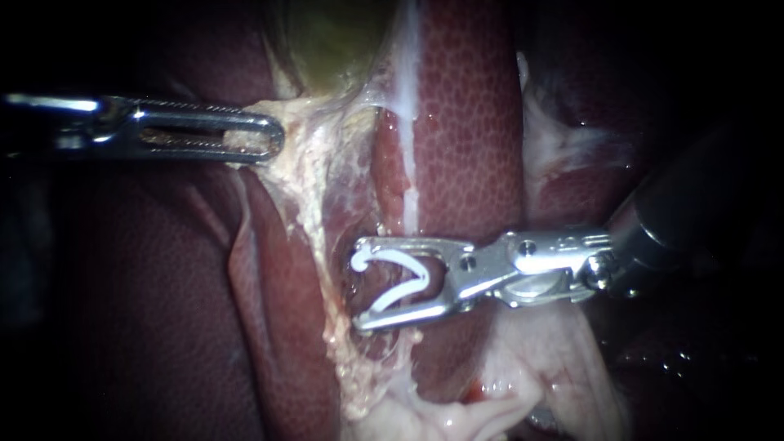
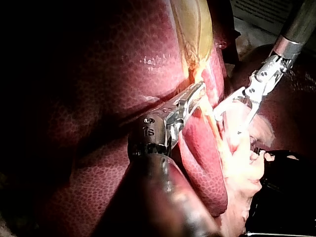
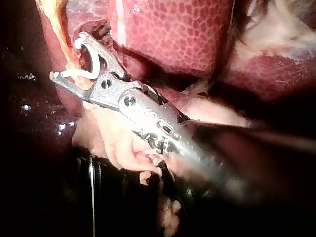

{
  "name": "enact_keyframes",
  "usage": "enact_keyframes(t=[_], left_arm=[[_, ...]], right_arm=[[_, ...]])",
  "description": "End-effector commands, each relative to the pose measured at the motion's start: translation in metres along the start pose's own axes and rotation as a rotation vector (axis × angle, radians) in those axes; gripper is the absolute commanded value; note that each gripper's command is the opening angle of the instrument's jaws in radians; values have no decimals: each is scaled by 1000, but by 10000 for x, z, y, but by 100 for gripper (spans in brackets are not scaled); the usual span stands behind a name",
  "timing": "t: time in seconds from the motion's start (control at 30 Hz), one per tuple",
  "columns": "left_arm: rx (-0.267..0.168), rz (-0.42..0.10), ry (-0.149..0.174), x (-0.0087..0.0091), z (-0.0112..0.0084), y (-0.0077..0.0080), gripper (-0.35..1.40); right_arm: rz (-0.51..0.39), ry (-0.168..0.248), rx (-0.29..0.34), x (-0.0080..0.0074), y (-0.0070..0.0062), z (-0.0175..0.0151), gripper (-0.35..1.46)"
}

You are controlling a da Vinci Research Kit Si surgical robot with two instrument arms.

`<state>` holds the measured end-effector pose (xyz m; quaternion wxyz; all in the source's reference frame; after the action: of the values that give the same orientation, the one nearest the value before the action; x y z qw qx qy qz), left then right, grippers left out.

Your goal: Clipping first clip left tube

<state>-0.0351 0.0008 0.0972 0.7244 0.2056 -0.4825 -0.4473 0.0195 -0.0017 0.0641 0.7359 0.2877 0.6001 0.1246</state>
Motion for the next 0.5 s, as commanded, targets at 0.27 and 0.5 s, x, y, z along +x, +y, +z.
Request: enact_keyframes(t=[0.27,0.5], left_arm=[[0,1,0,0,1,0,-35],[-1,1,0,1,1,0,-35]], right_arm=[[17,-15,16,-17,5,22,60],[31,-16,36,-28,5,36,60]])
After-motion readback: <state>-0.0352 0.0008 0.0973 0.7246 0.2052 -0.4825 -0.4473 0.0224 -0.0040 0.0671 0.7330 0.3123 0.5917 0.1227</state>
